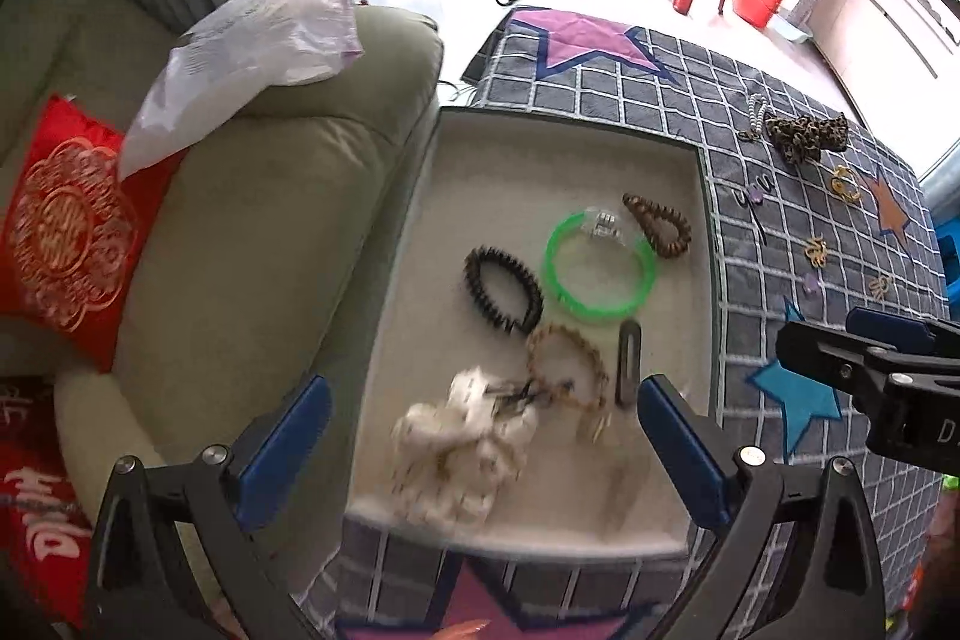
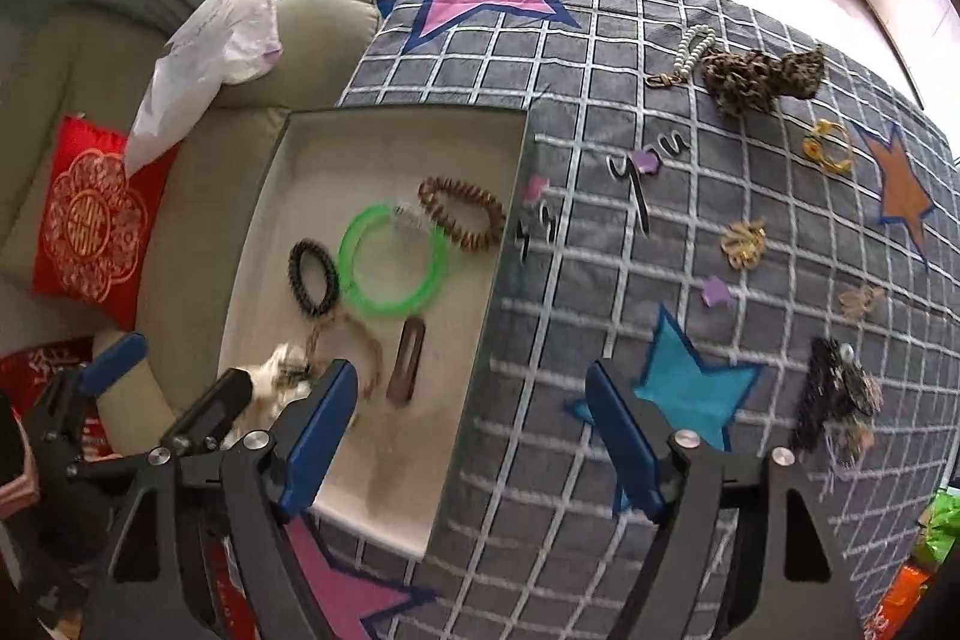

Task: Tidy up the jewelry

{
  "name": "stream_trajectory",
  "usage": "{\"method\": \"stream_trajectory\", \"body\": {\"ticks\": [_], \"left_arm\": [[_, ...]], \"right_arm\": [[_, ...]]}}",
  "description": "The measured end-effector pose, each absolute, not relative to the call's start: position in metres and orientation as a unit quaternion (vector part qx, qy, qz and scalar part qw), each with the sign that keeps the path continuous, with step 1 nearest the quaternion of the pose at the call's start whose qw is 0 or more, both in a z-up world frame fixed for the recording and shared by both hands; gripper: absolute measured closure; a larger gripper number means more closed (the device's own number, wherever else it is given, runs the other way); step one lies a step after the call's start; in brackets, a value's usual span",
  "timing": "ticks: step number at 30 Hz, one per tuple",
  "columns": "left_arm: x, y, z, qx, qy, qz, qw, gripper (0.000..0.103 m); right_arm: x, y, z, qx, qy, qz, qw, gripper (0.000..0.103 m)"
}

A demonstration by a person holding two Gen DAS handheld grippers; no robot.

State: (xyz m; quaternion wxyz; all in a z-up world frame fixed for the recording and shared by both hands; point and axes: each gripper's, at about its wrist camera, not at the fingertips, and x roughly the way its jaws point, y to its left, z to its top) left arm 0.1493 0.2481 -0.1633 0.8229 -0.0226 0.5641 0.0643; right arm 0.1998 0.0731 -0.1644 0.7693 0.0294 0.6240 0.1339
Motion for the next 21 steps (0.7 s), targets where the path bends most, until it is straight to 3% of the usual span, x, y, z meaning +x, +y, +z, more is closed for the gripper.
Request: {"method": "stream_trajectory", "body": {"ticks": [3, 6, 21], "left_arm": [[0.124, 0.249, -0.151, -0.013, 0.564, 0.075, 0.822, 0.001], [0.101, 0.249, -0.139, -0.008, 0.564, 0.08, 0.822, 0.001], [0.043, 0.259, -0.099, -0.022, 0.554, 0.108, 0.825, 0.001]], "right_arm": [[0.177, 0.071, -0.151, 0.018, 0.617, 0.132, 0.776, 0.022], [0.159, 0.07, -0.134, 0.011, 0.598, 0.13, 0.791, 0.012], [0.102, 0.079, -0.086, -0.009, 0.554, 0.109, 0.825, 0.011]]}}
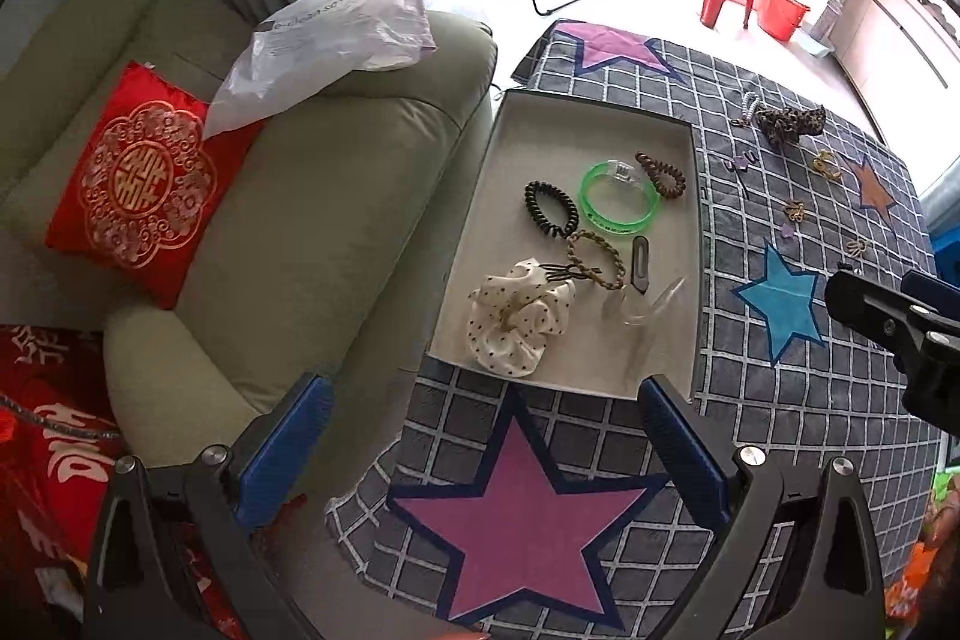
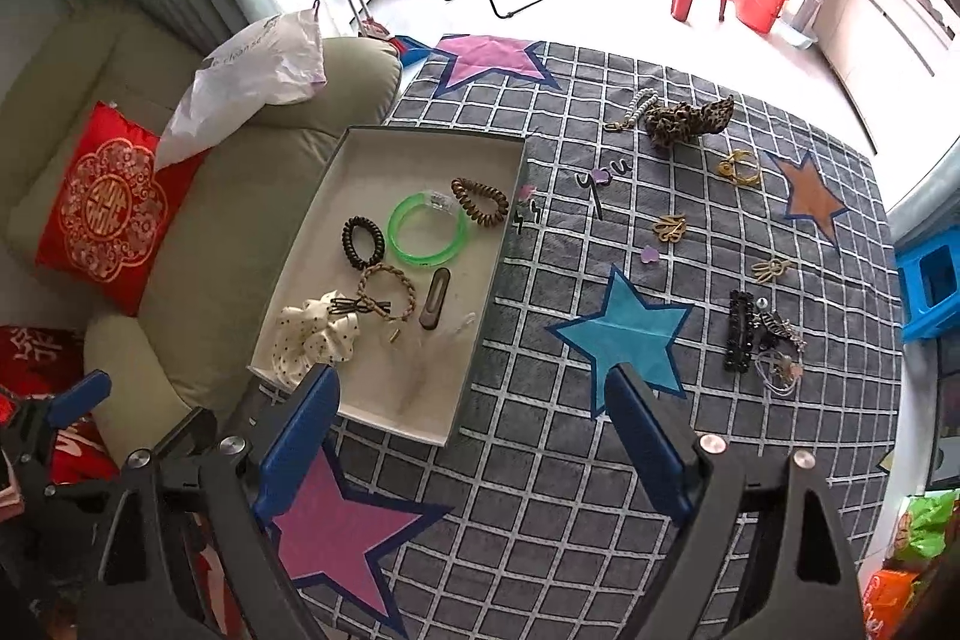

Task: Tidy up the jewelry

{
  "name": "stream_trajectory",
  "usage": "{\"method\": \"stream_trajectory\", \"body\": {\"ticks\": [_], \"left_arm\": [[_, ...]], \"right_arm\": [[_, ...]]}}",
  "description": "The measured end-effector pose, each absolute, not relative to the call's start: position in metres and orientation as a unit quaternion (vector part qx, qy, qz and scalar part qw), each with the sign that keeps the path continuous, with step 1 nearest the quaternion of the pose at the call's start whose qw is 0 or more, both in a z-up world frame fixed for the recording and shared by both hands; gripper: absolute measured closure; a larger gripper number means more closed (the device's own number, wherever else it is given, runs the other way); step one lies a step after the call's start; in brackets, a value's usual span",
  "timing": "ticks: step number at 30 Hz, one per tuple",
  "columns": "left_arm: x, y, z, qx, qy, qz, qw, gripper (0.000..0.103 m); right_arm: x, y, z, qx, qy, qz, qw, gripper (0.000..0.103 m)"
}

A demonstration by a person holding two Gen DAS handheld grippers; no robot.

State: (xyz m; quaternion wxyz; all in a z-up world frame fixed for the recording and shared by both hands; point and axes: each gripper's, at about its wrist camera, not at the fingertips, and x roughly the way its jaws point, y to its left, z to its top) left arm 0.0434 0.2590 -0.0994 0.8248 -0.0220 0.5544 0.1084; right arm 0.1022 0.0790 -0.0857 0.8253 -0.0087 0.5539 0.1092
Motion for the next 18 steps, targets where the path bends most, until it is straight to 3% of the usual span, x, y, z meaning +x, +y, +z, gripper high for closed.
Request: {"method": "stream_trajectory", "body": {"ticks": [18], "left_arm": [[0.0431, 0.2636, -0.093, -0.033, 0.552, 0.114, 0.825, 0.001]], "right_arm": [[0.0987, 0.0859, -0.0774, -0.03, 0.549, 0.11, 0.828, 0.011]]}}
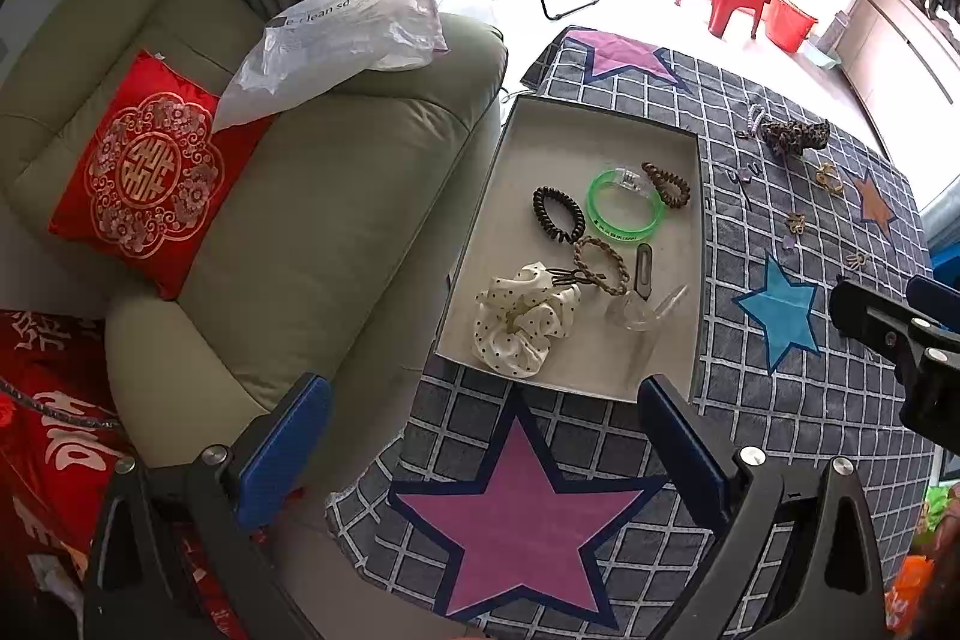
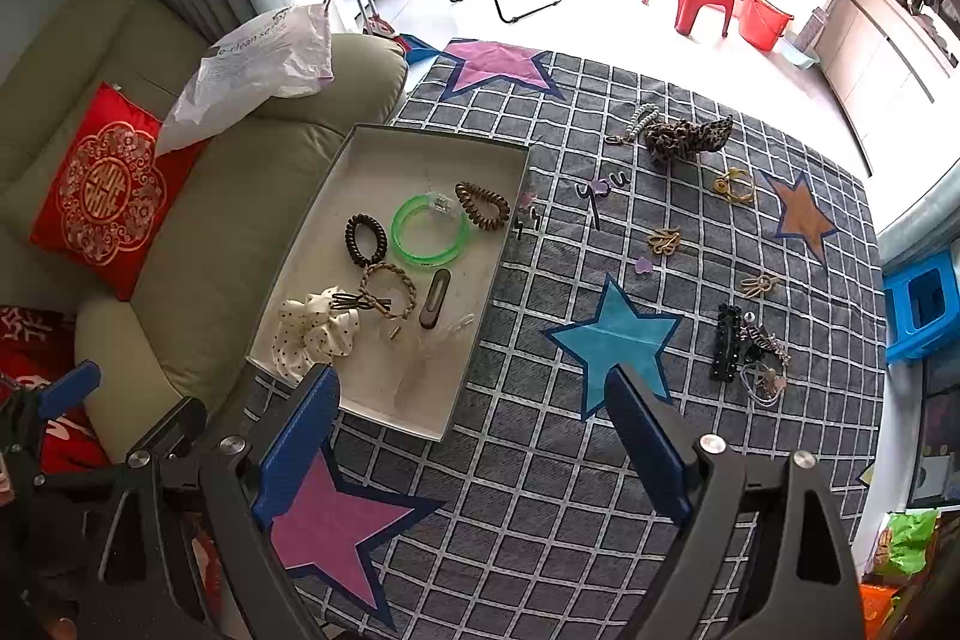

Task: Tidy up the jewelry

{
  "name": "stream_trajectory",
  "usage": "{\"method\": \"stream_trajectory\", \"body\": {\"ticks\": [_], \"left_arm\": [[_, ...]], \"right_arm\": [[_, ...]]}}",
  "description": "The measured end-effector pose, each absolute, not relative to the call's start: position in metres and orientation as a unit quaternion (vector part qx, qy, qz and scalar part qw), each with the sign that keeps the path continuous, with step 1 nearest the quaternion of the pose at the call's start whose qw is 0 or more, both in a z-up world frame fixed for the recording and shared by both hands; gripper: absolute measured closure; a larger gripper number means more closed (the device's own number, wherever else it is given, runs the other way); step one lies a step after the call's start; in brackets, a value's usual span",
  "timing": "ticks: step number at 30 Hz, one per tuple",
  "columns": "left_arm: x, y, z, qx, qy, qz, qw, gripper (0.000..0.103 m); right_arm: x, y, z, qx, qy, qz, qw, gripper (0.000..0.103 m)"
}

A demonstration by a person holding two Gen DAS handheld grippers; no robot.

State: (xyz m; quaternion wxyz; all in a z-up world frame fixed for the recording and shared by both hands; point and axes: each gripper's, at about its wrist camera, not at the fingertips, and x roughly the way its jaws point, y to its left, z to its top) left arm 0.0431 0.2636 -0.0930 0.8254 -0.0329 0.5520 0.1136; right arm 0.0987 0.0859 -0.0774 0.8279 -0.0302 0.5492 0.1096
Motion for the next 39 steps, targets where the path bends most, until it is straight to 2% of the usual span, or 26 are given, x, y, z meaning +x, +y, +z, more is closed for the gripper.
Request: {"method": "stream_trajectory", "body": {"ticks": [39], "left_arm": [[0.043, 0.2682, -0.0953, -0.044, 0.554, 0.123, 0.822, 0.001]], "right_arm": [[0.1014, 0.0903, -0.077, -0.036, 0.549, 0.113, 0.827, 0.011]]}}
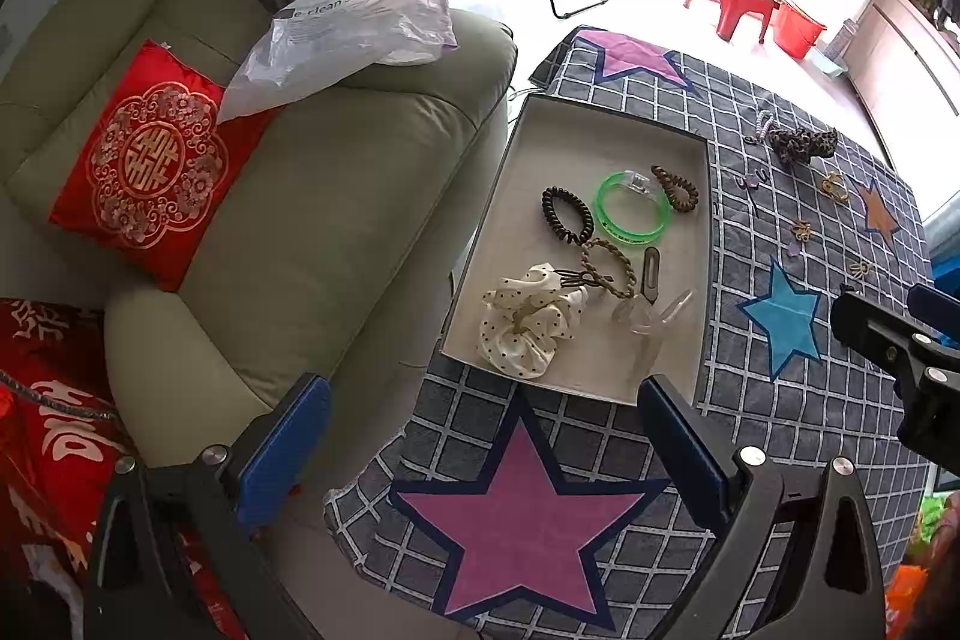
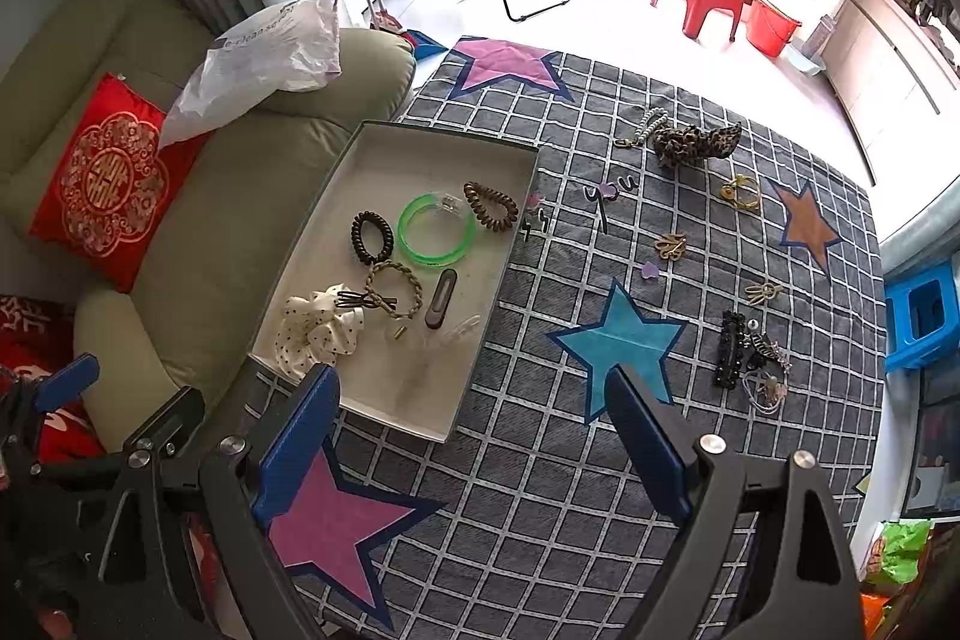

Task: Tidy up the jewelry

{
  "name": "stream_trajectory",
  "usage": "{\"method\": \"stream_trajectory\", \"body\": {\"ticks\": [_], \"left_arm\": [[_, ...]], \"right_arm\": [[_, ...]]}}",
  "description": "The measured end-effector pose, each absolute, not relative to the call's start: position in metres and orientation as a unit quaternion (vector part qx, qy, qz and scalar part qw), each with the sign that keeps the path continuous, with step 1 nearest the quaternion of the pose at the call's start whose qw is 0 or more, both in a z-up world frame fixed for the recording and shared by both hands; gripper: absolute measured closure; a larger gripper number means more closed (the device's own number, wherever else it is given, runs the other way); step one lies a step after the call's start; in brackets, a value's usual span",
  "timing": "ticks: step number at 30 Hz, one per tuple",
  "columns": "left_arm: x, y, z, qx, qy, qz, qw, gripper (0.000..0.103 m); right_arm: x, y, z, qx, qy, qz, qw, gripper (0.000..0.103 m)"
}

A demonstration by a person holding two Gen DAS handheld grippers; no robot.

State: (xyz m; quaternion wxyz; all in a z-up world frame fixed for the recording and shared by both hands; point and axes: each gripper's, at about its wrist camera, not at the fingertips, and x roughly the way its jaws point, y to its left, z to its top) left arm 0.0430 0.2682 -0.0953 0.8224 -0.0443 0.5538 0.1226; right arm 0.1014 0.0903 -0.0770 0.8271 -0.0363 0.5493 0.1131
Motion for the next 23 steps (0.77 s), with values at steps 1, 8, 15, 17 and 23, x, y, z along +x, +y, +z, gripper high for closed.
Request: {"method": "stream_trajectory", "body": {"ticks": [1, 8, 15, 17, 23], "left_arm": [[0.0427, 0.2683, -0.0955, -0.044, 0.554, 0.123, 0.822, 0.001], [0.0428, 0.2686, -0.0956, -0.044, 0.554, 0.123, 0.822, 0.001], [0.0429, 0.2689, -0.0957, -0.045, 0.553, 0.122, 0.823, 0.001], [0.0413, 0.2694, -0.0959, -0.045, 0.552, 0.125, 0.823, 0.001], [0.0394, 0.2701, -0.0965, -0.049, 0.553, 0.125, 0.822, 0.001]], "right_arm": [[0.1016, 0.0898, -0.0771, -0.036, 0.549, 0.113, 0.827, 0.011], [0.1013, 0.0905, -0.0768, -0.037, 0.549, 0.113, 0.827, 0.011], [0.101, 0.0914, -0.077, -0.036, 0.55, 0.112, 0.827, 0.011], [0.1008, 0.0915, -0.0771, -0.036, 0.55, 0.112, 0.827, 0.011], [0.0991, 0.0924, -0.0772, -0.037, 0.551, 0.112, 0.826, 0.011]]}}
